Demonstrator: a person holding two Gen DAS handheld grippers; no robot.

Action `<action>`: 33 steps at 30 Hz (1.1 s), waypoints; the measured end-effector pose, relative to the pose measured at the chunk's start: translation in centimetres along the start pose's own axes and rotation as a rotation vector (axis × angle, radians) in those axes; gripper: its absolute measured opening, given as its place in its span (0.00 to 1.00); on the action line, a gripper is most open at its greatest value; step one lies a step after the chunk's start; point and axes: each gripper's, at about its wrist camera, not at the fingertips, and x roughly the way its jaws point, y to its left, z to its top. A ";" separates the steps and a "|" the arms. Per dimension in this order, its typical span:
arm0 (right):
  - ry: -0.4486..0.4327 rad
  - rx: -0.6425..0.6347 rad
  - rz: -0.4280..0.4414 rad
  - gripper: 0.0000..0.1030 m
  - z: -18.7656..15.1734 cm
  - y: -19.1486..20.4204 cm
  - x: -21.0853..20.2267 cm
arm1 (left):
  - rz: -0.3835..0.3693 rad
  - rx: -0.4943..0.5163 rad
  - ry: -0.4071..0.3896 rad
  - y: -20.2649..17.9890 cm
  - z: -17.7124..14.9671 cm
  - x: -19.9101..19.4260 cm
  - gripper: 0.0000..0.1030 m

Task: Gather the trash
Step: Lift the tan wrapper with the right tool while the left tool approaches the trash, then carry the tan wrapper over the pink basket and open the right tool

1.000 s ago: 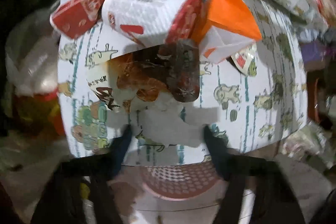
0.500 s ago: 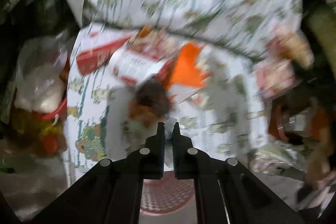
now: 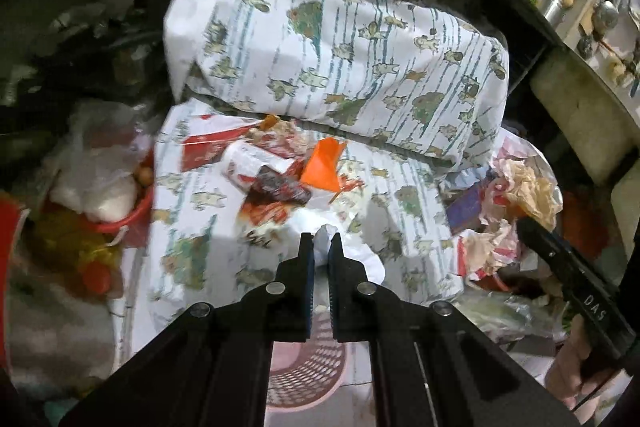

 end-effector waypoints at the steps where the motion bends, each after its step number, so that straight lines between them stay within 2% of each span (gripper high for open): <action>1: 0.003 0.008 0.018 0.33 -0.6 0.1 -0.6 | 0.008 -0.005 -0.007 0.1 -0.7 -0.8 0.07; 4: 0.044 0.011 0.078 0.34 -2.8 0.9 -0.9 | -0.004 -0.015 0.020 0.3 -3.0 -1.8 0.07; 7: 0.126 -0.048 0.104 0.34 -5.9 2.3 0.5 | 0.025 -0.015 0.061 0.5 -5.6 -1.3 0.07; 10: 0.319 -0.173 0.175 0.34 -9.9 4.3 3.9 | 0.034 -0.040 0.114 1.4 -7.9 0.3 0.07; 13: 0.418 -0.226 0.111 0.34 -12.9 4.9 6.9 | 0.098 -0.056 0.194 2.4 -9.2 2.6 0.07; 15: 0.462 -0.213 0.106 0.34 -14.1 4.7 8.5 | 0.109 -0.083 0.239 3.1 -9.7 4.1 0.07; 18: 0.488 -0.216 0.080 0.34 -15.0 4.2 9.9 | 0.066 -0.116 0.338 3.9 -10.6 6.4 0.07; 21: 0.500 -0.249 0.074 0.36 -15.7 4.2 10.4 | 0.078 -0.161 0.406 4.6 -11.4 8.5 0.07; 25: 0.536 -0.272 0.078 0.36 -16.4 4.5 10.9 | 0.084 -0.192 0.429 5.2 -11.7 9.3 0.07; 28: 0.542 -0.264 0.105 0.37 -16.6 4.7 11.4 | 0.047 -0.219 0.424 5.3 -11.5 9.1 0.07; 33: 0.570 -0.226 0.113 0.40 -17.0 4.6 12.5 | 0.125 -0.192 0.415 5.5 -10.8 8.7 0.07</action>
